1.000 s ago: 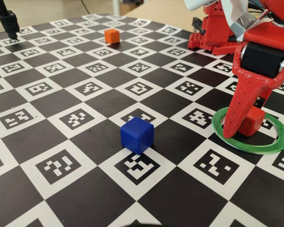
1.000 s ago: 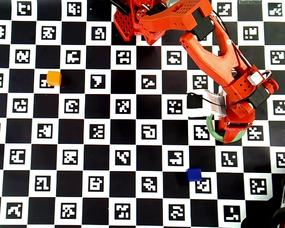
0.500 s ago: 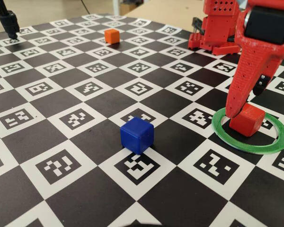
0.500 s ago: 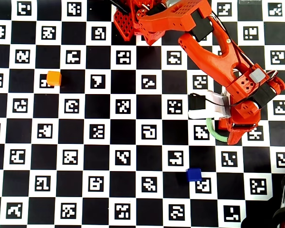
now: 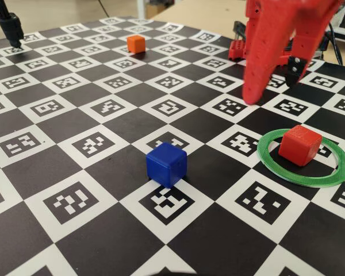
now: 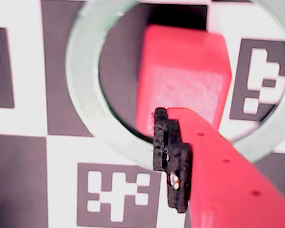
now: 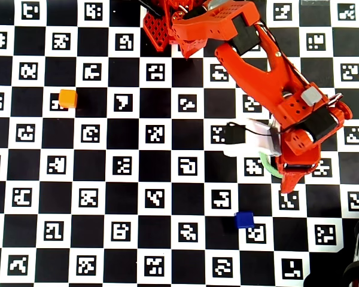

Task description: Grab the red cube then put it in the green circle then put the blue cube on top and finally the orange cube on top

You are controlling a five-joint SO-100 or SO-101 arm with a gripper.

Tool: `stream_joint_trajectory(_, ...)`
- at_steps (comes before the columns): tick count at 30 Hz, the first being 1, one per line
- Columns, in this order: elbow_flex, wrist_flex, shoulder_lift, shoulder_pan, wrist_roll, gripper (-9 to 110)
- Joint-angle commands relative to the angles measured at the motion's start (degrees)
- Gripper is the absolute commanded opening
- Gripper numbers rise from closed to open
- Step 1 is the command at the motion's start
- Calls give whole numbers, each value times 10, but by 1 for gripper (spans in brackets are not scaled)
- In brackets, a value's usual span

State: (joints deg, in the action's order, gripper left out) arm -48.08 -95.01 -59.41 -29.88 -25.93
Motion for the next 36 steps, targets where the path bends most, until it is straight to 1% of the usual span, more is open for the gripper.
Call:
stream_joint_trajectory(1, 56, -4, -68, 31, 50, 46)
stream_joint_trajectory(4, 81, -6, -59, 48, 77, 46)
stream_joint_trajectory(10, 192, -40, -8, 70, 112, 46)
stream_joint_trajectory(16, 223, -50, 31, 73, 122, 47)
stream_joint_trajectory(25, 291, 2, 115, 112, 159, 47)
stream_joint_trajectory(36, 323, 40, 209, 149, 151, 47)
